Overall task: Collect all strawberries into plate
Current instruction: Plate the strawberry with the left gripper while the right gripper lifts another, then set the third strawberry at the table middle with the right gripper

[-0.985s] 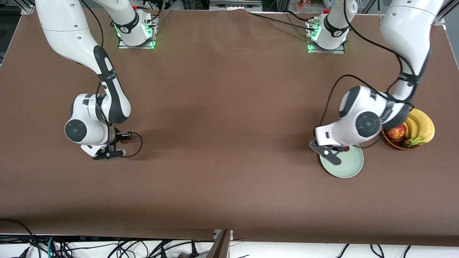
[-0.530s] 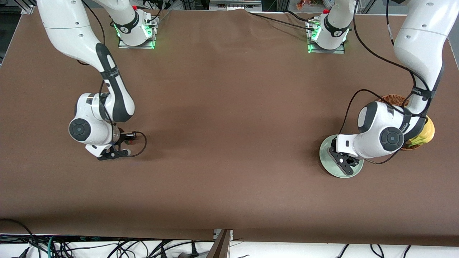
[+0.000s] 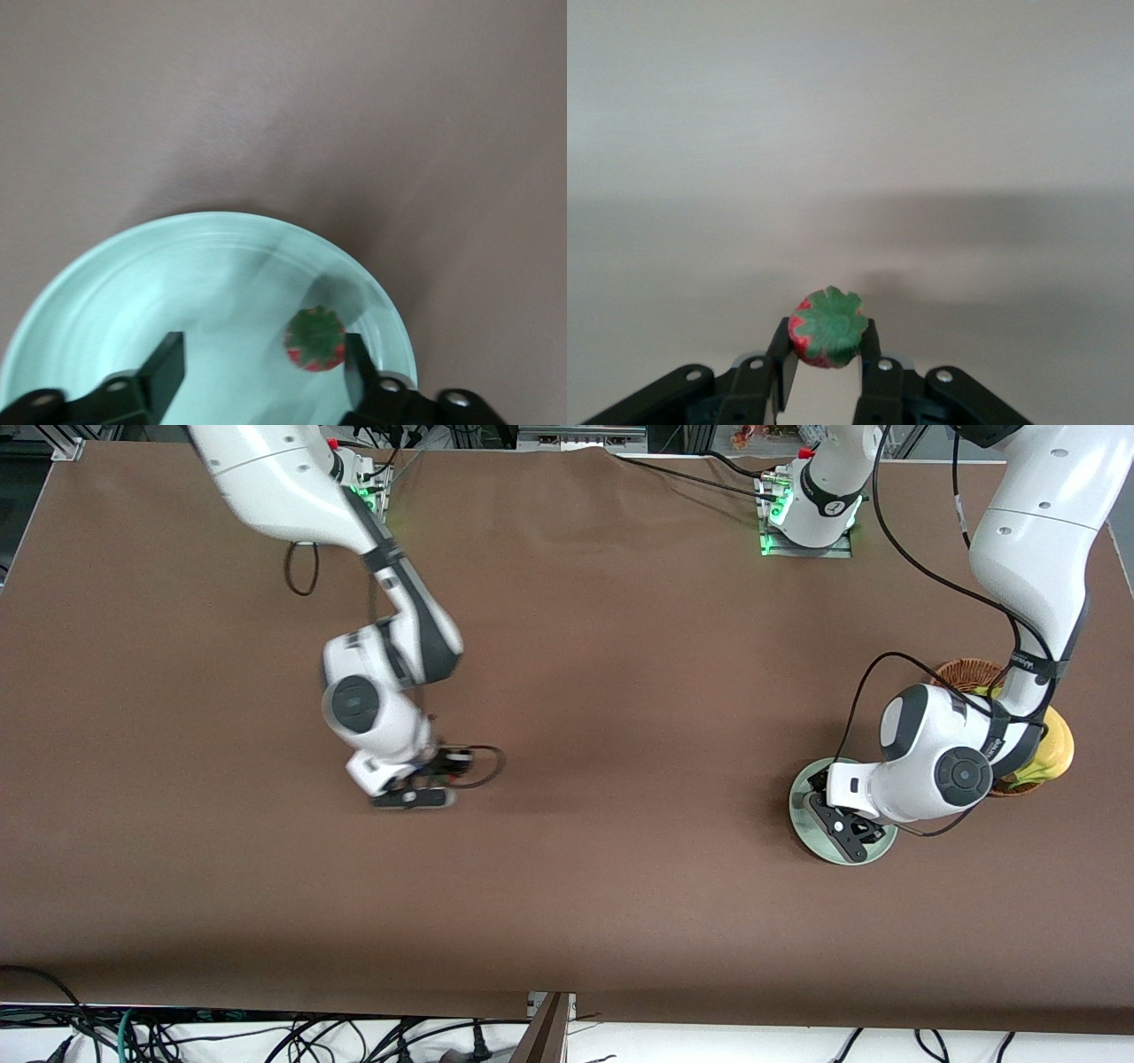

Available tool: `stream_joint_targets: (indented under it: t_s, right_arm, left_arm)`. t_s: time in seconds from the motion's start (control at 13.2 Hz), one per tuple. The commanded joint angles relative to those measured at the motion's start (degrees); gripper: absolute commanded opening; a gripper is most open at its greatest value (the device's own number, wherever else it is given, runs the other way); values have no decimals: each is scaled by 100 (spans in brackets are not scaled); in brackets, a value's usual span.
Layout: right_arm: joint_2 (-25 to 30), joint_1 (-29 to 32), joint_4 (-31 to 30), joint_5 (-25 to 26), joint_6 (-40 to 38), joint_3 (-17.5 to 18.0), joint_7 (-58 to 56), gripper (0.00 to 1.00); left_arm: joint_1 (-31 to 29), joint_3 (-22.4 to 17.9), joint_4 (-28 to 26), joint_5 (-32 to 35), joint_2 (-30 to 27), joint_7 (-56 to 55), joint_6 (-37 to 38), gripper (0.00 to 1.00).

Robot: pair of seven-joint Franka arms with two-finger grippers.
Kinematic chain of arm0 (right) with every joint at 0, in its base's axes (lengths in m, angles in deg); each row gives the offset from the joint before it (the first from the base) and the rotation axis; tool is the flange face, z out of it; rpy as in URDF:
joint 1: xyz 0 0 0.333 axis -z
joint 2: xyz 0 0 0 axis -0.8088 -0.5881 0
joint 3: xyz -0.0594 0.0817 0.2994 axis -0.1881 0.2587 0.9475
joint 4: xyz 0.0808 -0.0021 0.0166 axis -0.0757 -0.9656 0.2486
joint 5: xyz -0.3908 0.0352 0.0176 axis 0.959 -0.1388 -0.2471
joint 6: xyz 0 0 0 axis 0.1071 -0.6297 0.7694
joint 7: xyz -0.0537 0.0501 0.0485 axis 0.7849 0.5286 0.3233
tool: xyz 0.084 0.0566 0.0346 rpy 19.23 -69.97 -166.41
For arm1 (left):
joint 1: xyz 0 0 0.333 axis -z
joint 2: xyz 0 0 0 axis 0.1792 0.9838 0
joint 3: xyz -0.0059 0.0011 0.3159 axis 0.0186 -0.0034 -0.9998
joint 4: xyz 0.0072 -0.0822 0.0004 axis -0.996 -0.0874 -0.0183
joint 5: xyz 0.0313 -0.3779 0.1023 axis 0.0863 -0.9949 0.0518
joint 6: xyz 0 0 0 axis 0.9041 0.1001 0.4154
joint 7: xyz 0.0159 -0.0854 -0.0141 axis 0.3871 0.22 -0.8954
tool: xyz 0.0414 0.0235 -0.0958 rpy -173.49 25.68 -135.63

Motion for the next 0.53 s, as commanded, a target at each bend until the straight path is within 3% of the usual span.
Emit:
stream_joint_targets:
  t_s: [0.0, 0.15, 0.45]
  right_arm:
    - [-864, -702, 1345, -40, 44, -74, 1647, 26]
    - [-1356, -1115, 2006, -40, 254, -74, 2361, 27]
    - [-2060, -1714, 2614, -49, 1397, -66, 3005, 27]
  left_arm:
    - [-36, 92, 92, -91, -509, -121, 636, 100]
    - [-27, 101, 162, -398, -632, -621, 953, 100]
    - [34, 232, 479, -723, -817, -1701, 1734, 100]
